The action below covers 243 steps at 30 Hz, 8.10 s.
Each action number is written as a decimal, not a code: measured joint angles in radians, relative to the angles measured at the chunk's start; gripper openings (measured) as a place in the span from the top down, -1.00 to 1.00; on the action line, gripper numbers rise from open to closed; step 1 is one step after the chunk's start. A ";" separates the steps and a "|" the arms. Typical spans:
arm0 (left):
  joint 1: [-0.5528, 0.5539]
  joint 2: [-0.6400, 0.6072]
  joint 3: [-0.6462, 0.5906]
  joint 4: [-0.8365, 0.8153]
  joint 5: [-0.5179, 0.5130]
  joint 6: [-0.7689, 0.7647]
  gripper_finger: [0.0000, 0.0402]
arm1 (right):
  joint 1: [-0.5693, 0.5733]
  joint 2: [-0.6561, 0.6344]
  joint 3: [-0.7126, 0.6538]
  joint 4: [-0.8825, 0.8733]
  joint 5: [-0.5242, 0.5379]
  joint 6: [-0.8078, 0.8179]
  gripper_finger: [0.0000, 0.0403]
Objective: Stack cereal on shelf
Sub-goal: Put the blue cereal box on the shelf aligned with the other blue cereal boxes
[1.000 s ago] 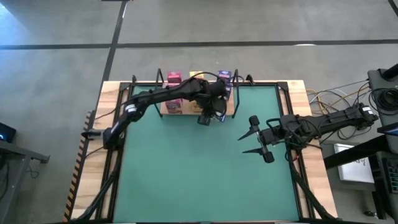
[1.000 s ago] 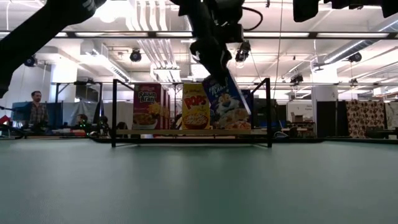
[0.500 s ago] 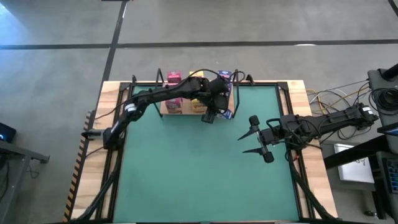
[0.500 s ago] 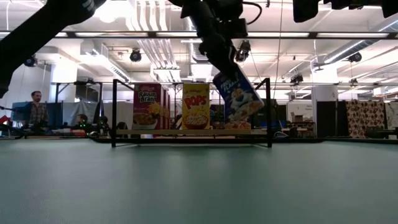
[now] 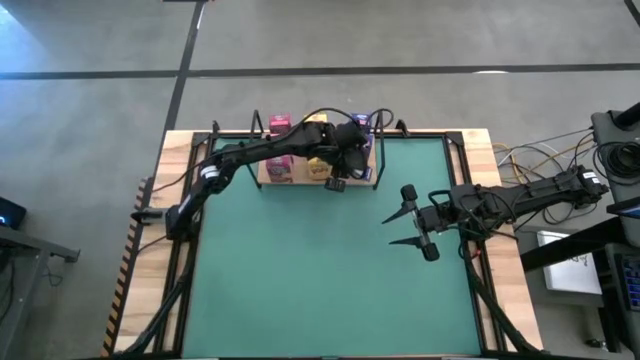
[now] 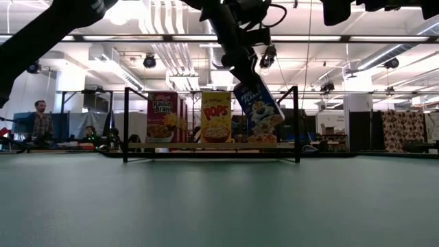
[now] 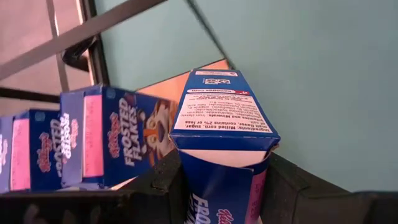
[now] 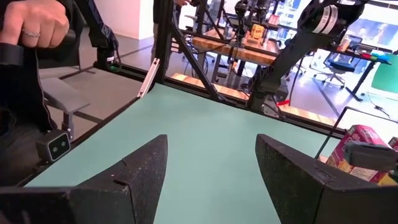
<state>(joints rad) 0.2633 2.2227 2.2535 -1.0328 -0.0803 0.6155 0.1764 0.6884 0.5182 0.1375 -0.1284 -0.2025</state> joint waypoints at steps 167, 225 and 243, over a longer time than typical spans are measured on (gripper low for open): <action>-0.153 -1.206 -1.452 1.049 -0.181 -0.347 -0.14 | -0.287 0.315 0.519 -0.663 0.501 0.280 -0.16; -0.111 -1.387 -1.626 1.120 -0.304 -0.235 -0.14 | -0.622 0.912 0.970 -1.030 0.068 -0.108 -0.16; -0.111 -1.387 -1.627 1.108 -0.304 -0.235 -0.14 | -0.622 0.913 0.967 -1.068 0.120 -0.129 0.14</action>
<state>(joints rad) 0.1524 0.8360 0.6270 0.0753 -0.3847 0.3805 -0.4458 1.6011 1.4857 -0.9302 -0.0085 -0.3318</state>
